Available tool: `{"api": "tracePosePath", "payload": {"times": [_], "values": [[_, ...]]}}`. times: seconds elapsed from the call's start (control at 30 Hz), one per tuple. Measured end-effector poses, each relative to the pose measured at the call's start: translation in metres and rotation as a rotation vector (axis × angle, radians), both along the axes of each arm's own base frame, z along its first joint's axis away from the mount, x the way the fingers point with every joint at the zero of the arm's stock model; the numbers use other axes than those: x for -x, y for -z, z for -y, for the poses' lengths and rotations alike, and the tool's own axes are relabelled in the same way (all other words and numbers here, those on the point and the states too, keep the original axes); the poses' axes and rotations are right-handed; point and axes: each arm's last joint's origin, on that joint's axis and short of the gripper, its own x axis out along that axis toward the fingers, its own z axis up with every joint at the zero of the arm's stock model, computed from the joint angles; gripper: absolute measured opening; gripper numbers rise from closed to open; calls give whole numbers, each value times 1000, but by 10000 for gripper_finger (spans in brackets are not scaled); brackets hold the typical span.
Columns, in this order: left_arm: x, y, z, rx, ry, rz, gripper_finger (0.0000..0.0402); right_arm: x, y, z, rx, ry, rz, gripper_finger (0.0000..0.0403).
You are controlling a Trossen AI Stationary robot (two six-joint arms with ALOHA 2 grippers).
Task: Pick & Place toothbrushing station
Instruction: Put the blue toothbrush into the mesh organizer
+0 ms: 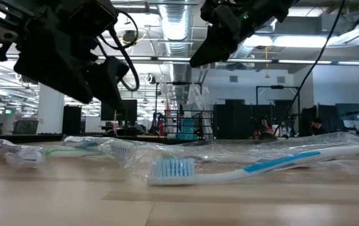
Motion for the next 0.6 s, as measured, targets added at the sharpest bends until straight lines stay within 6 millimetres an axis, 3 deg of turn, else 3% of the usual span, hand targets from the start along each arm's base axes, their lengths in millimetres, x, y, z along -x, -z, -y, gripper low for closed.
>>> {"api": "tracePosePath", "payload": {"times": [0.3, 0.6], "values": [[-13, 19, 9, -34, 18, -59, 218, 0, 0, 0, 0, 0, 0, 82], [-17, 20, 11, -77, 43, -49, 209, 0, 0, 0, 0, 0, 0, 82]]}}
